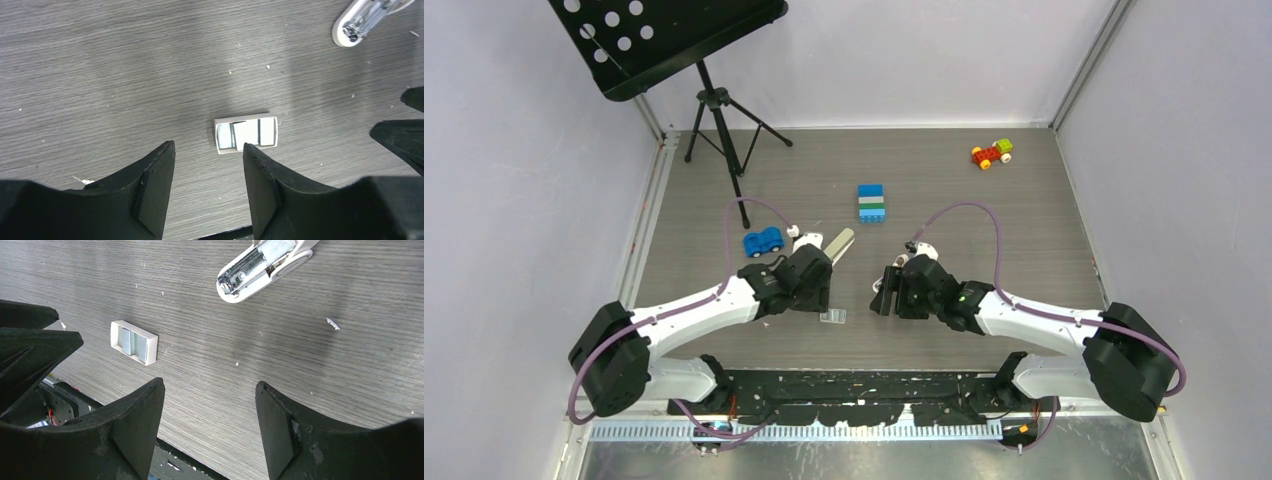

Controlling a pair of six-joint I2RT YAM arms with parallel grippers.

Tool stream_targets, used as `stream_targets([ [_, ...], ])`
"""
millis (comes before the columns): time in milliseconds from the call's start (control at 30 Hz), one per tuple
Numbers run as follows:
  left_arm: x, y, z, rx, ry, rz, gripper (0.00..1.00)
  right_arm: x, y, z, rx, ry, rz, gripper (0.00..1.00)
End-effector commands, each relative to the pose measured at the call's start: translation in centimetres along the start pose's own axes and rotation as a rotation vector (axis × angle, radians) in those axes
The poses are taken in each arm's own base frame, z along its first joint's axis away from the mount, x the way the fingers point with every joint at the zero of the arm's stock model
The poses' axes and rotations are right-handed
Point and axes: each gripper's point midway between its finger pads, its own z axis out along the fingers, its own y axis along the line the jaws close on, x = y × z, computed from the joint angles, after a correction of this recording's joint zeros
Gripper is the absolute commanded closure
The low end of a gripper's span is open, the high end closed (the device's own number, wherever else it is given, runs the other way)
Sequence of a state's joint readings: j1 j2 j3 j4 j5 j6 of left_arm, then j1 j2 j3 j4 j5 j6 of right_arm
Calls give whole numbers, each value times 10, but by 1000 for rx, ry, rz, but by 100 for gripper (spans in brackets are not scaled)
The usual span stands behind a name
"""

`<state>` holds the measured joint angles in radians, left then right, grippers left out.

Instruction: Load the staples into the stapler

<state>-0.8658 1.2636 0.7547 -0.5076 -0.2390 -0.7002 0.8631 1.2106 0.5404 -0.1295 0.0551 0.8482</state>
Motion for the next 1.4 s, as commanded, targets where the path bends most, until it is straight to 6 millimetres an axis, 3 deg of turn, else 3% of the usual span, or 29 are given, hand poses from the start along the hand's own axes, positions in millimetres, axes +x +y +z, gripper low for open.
stream_targets([
  [0, -13, -13, -9, 5, -50, 1, 46, -12, 10, -5, -23, -48, -8, 28],
  [267, -6, -36, 7, -14, -62, 34, 52, -11, 7, -5, -17, -53, -8, 28],
  [800, -1, -45, 29, -22, -64, 33, 76, -11, 2, -7, -2, -62, -12, 24],
  [1133, 5, -45, 34, -24, -46, 37, 77, -15, -2, -9, 18, -81, -16, 13],
  [1367, 9, -44, 37, -31, -29, 39, 74, -16, -3, -10, 23, -88, -17, 12],
])
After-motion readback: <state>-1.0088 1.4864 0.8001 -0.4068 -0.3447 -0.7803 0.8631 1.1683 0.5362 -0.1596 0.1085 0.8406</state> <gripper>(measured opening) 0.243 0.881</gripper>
